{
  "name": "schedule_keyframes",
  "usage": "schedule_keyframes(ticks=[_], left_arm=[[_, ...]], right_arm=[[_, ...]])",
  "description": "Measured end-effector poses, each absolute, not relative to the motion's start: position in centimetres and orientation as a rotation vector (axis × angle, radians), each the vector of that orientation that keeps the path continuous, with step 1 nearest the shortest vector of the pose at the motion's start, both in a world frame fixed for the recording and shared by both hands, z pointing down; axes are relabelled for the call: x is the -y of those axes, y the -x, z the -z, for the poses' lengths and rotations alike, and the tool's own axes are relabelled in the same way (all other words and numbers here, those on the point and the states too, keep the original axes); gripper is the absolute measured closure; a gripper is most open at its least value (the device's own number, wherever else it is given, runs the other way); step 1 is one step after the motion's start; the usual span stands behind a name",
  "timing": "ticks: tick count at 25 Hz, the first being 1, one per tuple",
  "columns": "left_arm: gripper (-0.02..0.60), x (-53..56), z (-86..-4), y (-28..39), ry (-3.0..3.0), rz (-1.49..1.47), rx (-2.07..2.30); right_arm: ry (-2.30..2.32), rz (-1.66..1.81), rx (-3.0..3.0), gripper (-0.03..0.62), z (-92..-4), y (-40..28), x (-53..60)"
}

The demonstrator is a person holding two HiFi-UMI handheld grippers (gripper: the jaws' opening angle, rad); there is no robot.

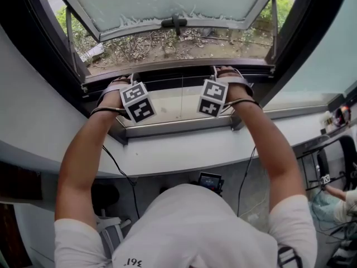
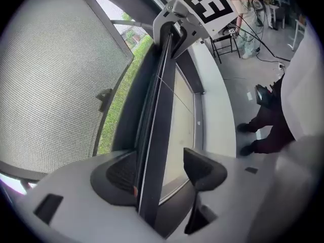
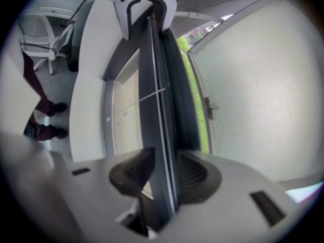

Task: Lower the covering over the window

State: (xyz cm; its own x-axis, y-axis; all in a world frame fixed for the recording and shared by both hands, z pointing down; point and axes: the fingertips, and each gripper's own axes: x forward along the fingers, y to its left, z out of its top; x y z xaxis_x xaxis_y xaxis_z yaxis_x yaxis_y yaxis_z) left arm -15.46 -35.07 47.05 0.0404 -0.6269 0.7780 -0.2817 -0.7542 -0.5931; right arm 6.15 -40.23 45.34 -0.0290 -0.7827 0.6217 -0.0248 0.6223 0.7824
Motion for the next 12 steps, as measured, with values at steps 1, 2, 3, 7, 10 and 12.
schedule_keyframes(ticks=[1,2,3,7,10,12], left_arm=[[0.295,35.0,-47.3,15.4,2.045,1.776,-0.925],[0.295,35.0,-47.6,15.4,2.046,1.780,-0.924],[0.293,35.0,-47.9,15.4,2.047,1.783,-0.923],[0.288,35.1,-48.3,15.5,2.050,1.784,-0.920],[0.288,35.2,-48.3,15.4,2.051,1.780,-0.918],[0.288,35.2,-48.3,15.4,2.050,1.775,-0.920]], right_arm=[[-0.713,0.695,1.493,0.462,-45.6,-6.2,40.2],[-0.713,0.692,1.495,0.462,-45.9,-6.1,40.2],[-0.714,0.690,1.497,0.462,-46.2,-6.1,40.2],[-0.719,0.689,1.509,0.461,-46.6,-6.0,40.3],[-0.729,0.692,1.510,0.461,-46.4,-6.1,40.5],[-0.734,0.700,1.497,0.461,-46.4,-6.1,40.6]])
